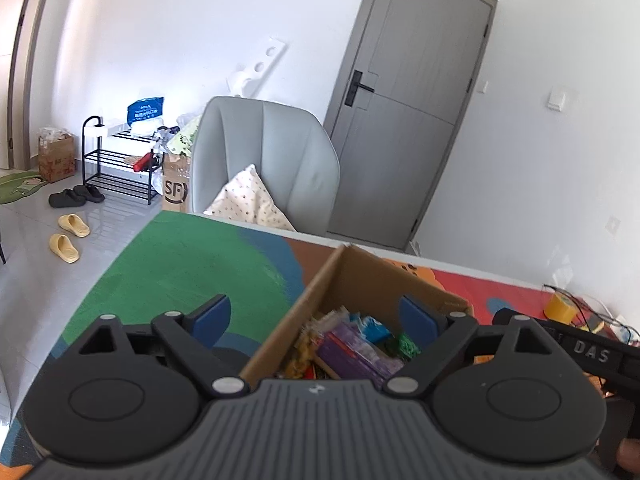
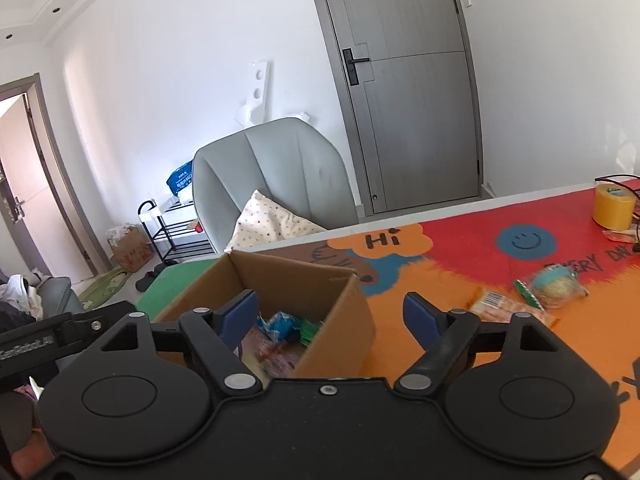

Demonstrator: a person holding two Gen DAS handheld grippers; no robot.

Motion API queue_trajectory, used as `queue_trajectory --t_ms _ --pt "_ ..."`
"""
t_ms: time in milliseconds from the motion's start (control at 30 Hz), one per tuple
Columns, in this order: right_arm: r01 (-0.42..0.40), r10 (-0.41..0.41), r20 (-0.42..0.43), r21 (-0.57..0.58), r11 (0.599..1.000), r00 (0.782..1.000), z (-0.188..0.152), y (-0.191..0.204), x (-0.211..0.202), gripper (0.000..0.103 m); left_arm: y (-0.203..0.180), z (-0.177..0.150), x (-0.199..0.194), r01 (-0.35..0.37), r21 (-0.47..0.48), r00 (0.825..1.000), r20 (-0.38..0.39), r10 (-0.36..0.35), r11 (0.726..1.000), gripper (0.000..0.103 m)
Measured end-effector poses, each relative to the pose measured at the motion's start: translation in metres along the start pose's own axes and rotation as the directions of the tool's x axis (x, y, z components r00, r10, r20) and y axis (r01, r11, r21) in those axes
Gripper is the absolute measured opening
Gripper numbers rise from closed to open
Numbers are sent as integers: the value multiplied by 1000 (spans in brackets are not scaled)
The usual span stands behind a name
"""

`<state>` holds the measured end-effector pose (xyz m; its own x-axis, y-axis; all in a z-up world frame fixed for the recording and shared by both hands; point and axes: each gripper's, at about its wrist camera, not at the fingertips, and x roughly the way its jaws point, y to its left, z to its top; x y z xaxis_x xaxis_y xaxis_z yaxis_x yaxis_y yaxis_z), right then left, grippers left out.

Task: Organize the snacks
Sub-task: 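Move both open tools from the box back to the remaining snacks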

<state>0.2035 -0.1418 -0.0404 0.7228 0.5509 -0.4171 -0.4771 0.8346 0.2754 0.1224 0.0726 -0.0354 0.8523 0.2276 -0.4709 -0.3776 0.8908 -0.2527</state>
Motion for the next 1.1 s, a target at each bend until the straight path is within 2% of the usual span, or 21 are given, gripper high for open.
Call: queue_trajectory --t_ms 167,567,733,867,1100 --pt "-2 3 -15 8 1000 1000 -6 -10 -7 87 -10 -6 6 -19 12 999 -31 20 1000 92" --pt "-14 15 -18 47 999 1000 -14 -35 -21 100 -37 -18 7 -6 61 997 -78 11 998 92" --pt "-4 5 -11 72 997 1000 -18 -52 -29 102 -52 -23 8 16 80 995 -104 -7 997 92" --pt "19 -18 -15 81 997 1000 -22 -64 -34 103 -65 -30 12 41 95 988 -154 -26 995 92" --pt "32 -31 -10 124 992 999 -29 -91 -45 103 -90 -40 10 60 127 984 -175 -37 990 92"
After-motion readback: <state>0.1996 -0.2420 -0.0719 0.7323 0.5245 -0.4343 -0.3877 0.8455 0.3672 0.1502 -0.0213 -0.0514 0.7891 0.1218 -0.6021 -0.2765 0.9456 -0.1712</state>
